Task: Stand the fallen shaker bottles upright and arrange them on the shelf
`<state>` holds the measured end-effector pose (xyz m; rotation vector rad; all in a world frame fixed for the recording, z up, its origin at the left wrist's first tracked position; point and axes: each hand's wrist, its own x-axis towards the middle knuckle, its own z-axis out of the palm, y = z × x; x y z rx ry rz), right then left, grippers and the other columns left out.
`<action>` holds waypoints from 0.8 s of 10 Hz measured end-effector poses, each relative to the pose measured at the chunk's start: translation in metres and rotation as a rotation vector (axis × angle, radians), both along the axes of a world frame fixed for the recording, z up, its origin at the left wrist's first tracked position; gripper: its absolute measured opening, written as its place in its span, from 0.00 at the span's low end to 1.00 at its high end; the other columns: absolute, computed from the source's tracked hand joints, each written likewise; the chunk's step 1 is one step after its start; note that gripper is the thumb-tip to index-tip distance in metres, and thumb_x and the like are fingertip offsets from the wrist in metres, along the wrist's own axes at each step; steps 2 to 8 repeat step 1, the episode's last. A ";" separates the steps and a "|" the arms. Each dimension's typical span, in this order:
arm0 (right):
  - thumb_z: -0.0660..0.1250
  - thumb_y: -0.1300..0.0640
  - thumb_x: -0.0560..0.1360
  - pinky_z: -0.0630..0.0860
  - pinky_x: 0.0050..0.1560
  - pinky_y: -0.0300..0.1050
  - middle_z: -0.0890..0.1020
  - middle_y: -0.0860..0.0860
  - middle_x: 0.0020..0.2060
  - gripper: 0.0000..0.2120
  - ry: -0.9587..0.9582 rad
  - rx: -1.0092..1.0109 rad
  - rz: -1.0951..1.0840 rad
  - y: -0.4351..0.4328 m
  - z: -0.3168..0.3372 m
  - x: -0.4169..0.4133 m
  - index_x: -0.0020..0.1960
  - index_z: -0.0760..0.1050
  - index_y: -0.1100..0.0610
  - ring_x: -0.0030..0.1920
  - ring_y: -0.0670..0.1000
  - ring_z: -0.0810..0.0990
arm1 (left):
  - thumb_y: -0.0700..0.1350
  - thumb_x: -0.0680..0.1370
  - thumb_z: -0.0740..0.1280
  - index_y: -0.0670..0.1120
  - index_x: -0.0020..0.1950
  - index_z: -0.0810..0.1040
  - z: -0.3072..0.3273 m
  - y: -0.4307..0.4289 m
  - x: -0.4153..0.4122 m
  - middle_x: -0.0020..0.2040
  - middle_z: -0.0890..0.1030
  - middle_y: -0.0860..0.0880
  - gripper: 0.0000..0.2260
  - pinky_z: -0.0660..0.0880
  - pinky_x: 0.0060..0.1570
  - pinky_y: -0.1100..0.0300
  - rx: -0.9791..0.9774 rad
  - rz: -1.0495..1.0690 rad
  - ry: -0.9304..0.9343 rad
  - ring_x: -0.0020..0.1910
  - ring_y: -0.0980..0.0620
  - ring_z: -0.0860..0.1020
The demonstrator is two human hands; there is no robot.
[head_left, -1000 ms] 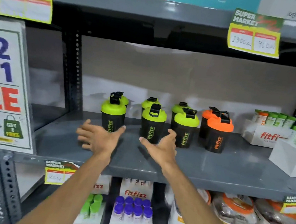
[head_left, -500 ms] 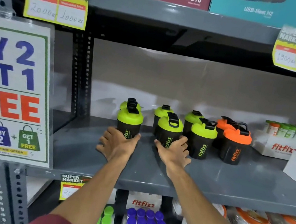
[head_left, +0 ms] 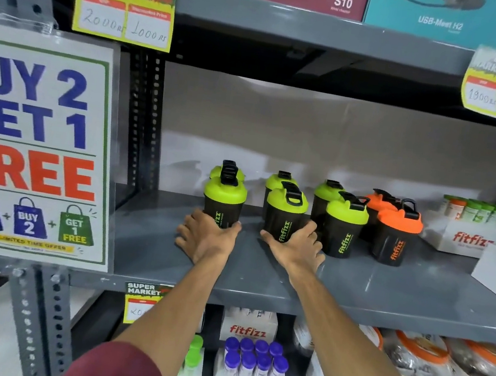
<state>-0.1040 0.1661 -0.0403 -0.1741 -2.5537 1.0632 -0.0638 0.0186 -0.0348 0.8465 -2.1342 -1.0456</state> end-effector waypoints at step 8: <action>0.78 0.33 0.61 0.64 0.70 0.60 0.70 0.58 0.71 0.54 0.014 -0.056 -0.009 0.003 0.001 0.007 0.75 0.57 0.57 0.72 0.62 0.67 | 0.62 0.65 0.79 0.40 0.69 0.68 0.001 0.006 0.009 0.70 0.71 0.39 0.43 0.63 0.68 0.44 -0.005 0.008 -0.004 0.71 0.37 0.67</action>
